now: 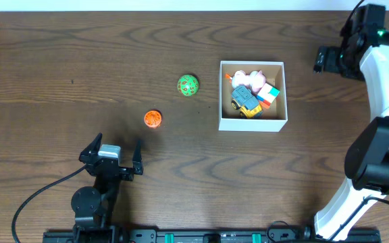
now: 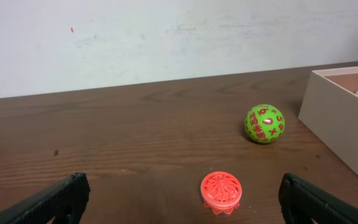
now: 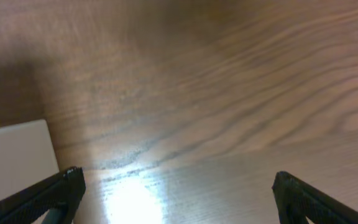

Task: Pack container
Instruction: 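Withdraw the right gripper to the right side of the box, then reach the left gripper forward toward the green numbered ball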

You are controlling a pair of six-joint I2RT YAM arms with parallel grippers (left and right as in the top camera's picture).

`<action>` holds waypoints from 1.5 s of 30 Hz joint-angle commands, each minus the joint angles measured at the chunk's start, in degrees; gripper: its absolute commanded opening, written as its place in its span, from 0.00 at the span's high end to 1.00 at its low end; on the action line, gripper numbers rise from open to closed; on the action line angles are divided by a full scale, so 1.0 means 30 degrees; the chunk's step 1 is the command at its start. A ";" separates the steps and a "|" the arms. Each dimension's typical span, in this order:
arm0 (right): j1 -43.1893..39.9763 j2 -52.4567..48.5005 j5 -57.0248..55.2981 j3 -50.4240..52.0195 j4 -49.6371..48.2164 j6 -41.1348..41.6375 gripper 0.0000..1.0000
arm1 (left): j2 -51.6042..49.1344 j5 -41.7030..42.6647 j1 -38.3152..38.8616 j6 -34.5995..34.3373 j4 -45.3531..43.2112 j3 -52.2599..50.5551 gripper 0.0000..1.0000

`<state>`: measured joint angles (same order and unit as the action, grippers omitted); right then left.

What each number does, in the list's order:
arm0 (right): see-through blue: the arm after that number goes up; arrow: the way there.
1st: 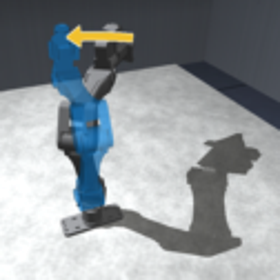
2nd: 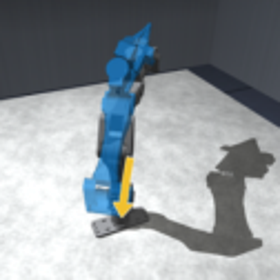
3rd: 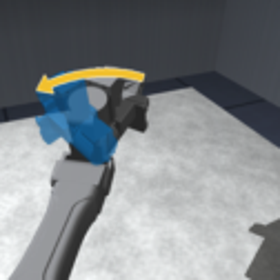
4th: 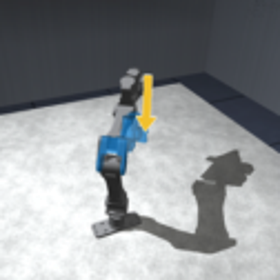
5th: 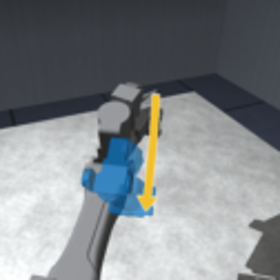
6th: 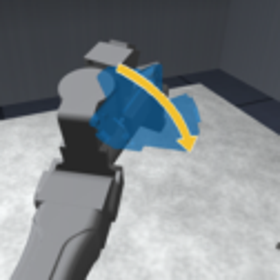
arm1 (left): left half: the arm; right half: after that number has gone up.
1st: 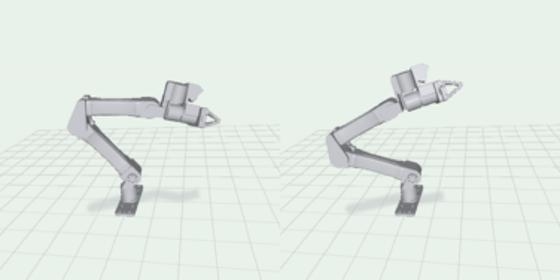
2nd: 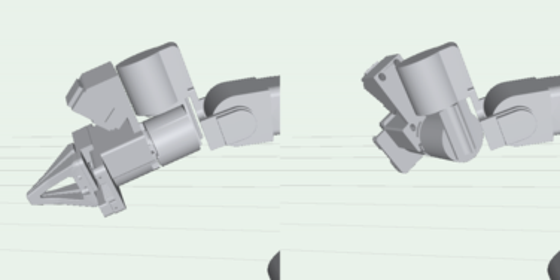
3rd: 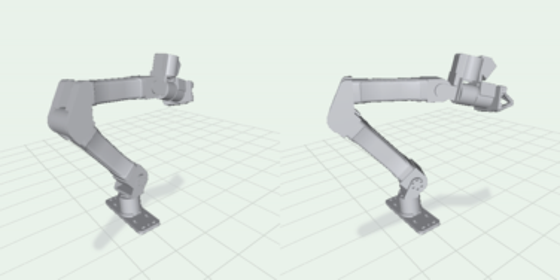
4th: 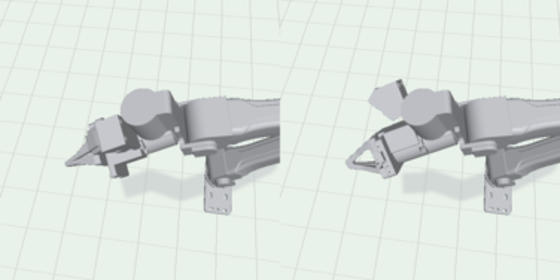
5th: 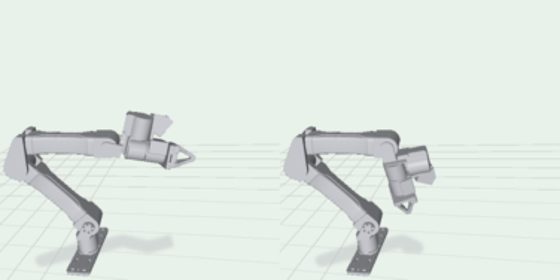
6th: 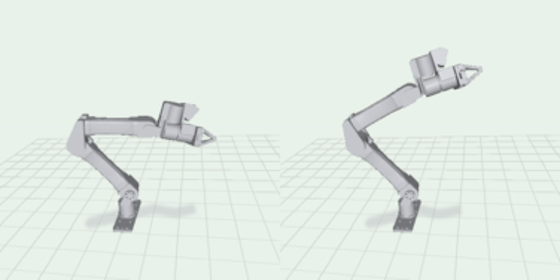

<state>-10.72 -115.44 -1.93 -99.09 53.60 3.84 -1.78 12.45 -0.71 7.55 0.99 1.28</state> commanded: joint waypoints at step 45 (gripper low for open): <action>-0.0189 0.0007 0.0444 0.2178 -0.0663 -0.0313 0.01 | -1.0382 0.9741 -0.0080 0.3774 0.6098 1.1657 0.02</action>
<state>-10.72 -115.44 -0.84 -92.90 51.66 3.55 -24.45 28.64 -0.71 11.33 15.94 26.87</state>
